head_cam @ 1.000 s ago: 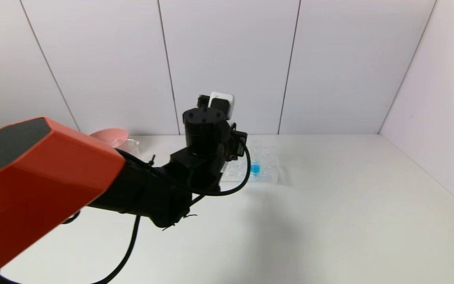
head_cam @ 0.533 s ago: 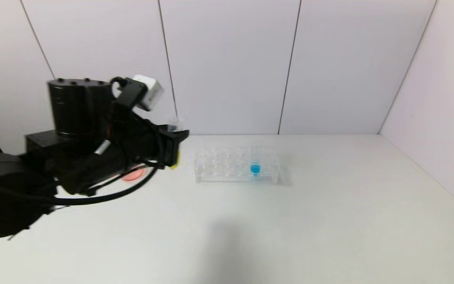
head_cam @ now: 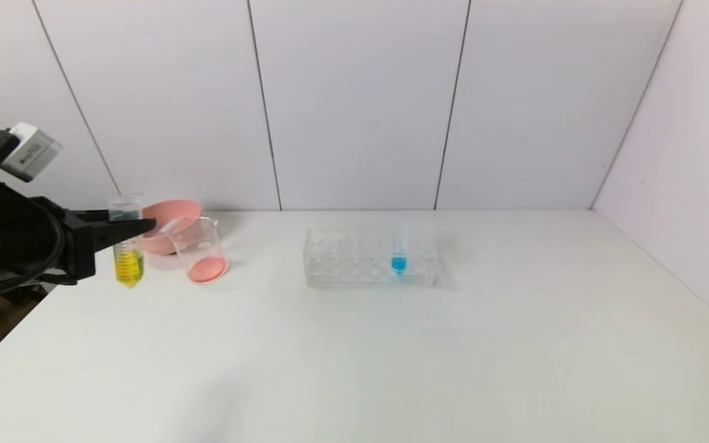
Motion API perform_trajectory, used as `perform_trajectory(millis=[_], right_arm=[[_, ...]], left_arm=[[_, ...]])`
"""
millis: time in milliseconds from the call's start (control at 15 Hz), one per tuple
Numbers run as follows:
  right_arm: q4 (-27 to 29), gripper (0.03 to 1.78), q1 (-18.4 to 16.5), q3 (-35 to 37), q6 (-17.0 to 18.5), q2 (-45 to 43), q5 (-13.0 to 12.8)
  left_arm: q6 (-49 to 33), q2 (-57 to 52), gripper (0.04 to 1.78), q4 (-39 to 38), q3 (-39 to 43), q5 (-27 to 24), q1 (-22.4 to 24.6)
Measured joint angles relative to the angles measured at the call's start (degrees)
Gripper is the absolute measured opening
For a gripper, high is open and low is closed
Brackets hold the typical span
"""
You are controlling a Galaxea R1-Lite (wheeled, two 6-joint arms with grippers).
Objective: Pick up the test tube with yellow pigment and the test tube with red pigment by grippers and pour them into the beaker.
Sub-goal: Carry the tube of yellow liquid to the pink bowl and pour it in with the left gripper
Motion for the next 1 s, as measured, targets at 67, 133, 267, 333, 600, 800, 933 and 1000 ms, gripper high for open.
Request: perform_trajectory(millis=[67,133,267,333,600,800,933,1000], right_arm=[[-0.02,1.71,0.00,0.00,0.00,0.00,0.00],[-0.02,1.71,0.00,0.00,-0.02,0.00,0.00],[0.00,1.71,0.00,0.00,0.00,0.00,0.00],[0.00,1.71,0.00,0.00,-0.02,0.00,0.00],[0.00,1.71,0.00,0.00,-0.02,0.00,0.00],[-0.02,1.71,0.00,0.00,-0.02,0.00,0.00],[-0.02,1.71,0.00,0.00,-0.02,0.00,0.00],[-0.02,1.71,0.00,0.00,0.00,0.00,0.00]], left_arm=[[2.54,0.68,0.45,0.94,-0.06,-3.45,2.89],[5.13,1.84,0.45,1.72,-0.52,-5.66,4.88],[9.09,5.34,0.45,2.90,-2.71,-6.79,6.96],[10.75,7.41,0.45,3.83,-4.44,-6.77,7.33],[19.54,16.25,0.45,14.82,-17.35,-5.85,7.83],[24.09,22.38,0.45,23.34,-28.15,-3.60,7.81],[26.93,25.66,0.45,28.99,-34.79,-0.87,7.68],[28.70,27.28,0.45,32.57,-38.24,0.60,7.63]])
